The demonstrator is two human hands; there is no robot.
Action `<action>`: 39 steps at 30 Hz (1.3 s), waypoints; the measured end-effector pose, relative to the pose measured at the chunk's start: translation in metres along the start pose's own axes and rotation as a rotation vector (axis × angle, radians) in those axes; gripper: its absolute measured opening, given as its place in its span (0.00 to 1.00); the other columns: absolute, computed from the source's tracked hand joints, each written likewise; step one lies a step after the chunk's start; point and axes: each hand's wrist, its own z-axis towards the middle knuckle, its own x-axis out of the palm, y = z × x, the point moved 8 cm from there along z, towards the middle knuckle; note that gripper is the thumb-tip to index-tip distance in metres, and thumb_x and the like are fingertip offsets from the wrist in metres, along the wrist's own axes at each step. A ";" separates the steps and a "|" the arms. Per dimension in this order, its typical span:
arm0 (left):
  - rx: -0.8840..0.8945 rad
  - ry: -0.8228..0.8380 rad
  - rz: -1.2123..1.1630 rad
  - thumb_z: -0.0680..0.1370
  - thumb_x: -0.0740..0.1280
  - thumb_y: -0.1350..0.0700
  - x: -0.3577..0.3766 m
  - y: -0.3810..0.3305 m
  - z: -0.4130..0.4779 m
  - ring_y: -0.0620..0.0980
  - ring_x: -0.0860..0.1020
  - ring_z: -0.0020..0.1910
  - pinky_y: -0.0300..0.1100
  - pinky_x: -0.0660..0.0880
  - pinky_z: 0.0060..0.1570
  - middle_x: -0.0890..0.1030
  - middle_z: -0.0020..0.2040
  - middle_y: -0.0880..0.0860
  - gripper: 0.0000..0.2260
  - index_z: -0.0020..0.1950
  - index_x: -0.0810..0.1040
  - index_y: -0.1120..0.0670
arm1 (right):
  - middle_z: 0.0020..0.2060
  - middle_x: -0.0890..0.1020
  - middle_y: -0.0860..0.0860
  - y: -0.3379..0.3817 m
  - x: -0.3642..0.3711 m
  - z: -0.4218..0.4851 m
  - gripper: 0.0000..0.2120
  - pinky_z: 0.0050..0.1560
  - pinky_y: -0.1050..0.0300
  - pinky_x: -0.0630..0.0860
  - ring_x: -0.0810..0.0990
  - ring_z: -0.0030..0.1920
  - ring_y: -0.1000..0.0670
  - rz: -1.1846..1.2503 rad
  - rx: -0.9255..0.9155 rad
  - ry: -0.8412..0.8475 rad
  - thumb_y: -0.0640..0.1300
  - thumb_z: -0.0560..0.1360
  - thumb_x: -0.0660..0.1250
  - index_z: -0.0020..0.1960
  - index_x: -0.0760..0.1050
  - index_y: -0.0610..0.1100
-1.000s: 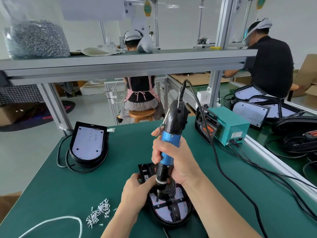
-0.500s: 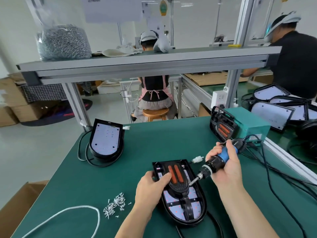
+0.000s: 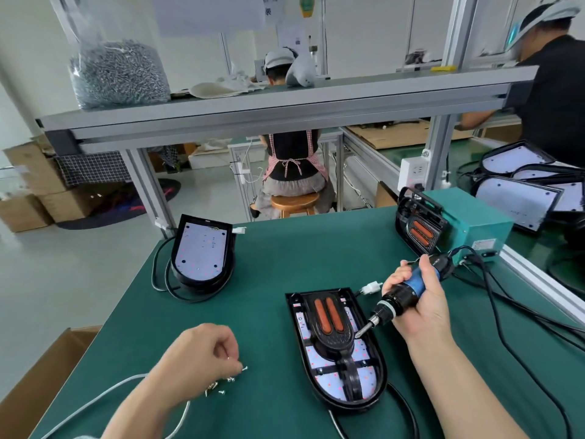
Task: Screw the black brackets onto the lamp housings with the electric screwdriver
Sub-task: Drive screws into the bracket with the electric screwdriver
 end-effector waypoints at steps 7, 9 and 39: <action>0.095 0.023 0.225 0.70 0.73 0.52 0.022 -0.008 0.002 0.41 0.76 0.44 0.38 0.75 0.47 0.78 0.43 0.45 0.07 0.37 0.75 0.45 | 0.33 0.75 0.54 0.001 -0.003 -0.001 0.14 0.34 0.66 0.76 0.75 0.31 0.58 0.021 0.002 -0.006 0.52 0.76 0.72 0.48 0.74 0.42; 0.095 0.021 0.211 0.71 0.73 0.54 0.024 -0.005 0.005 0.40 0.76 0.43 0.35 0.74 0.44 0.78 0.42 0.44 0.08 0.36 0.75 0.45 | 0.33 0.75 0.54 0.002 -0.003 -0.001 0.14 0.32 0.65 0.77 0.75 0.29 0.58 0.029 0.000 0.001 0.52 0.76 0.72 0.48 0.74 0.42; 0.166 -0.113 -0.712 0.71 0.73 0.71 0.032 -0.077 -0.005 0.48 0.78 0.31 0.41 0.78 0.38 0.84 0.35 0.57 0.08 0.43 0.79 0.60 | 0.33 0.73 0.53 -0.021 0.033 -0.032 0.11 0.32 0.65 0.75 0.72 0.30 0.56 -0.010 0.020 0.013 0.48 0.72 0.74 0.44 0.75 0.43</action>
